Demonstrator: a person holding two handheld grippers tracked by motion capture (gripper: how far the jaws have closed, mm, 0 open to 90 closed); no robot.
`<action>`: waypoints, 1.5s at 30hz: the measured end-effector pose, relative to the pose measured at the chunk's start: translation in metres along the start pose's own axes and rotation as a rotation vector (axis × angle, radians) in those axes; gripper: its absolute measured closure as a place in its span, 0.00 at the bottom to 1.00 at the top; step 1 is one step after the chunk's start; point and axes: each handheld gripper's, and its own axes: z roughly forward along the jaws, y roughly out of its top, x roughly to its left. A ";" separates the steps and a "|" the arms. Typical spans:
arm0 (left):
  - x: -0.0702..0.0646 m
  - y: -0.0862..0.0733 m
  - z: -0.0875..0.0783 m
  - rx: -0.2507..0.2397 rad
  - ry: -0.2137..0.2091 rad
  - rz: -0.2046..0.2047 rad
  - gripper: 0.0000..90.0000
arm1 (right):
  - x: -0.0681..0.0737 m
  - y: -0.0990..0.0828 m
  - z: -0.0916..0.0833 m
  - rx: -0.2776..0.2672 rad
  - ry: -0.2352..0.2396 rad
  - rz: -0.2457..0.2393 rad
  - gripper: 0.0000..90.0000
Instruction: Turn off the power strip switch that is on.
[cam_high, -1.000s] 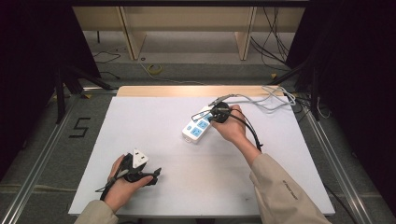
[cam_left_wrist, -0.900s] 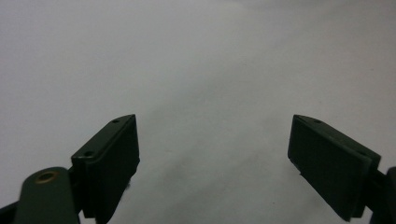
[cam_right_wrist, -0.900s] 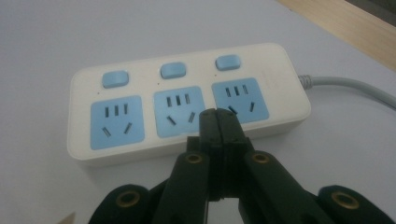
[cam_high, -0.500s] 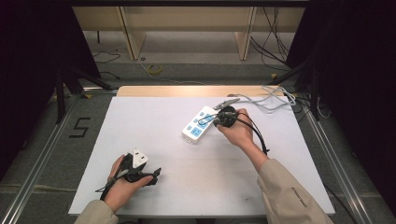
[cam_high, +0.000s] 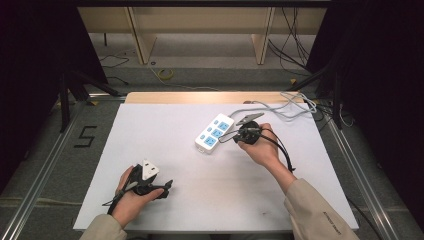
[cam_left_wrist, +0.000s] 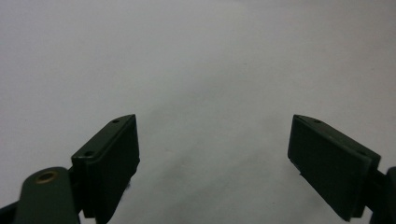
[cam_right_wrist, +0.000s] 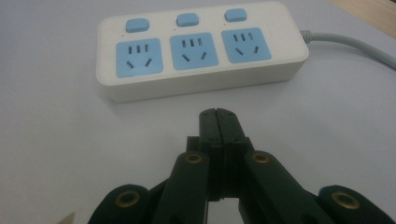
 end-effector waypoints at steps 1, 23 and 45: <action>0.000 0.000 0.000 0.000 0.000 0.000 0.18 | 0.001 -0.002 -0.001 0.001 0.004 -0.002 1.00; 0.001 0.000 0.000 0.000 0.003 -0.002 0.18 | 0.011 -0.033 -0.021 0.004 0.041 -0.001 1.00; 0.000 0.000 0.000 0.000 0.004 -0.001 0.18 | 0.024 -0.058 -0.039 -0.003 0.066 -0.030 0.99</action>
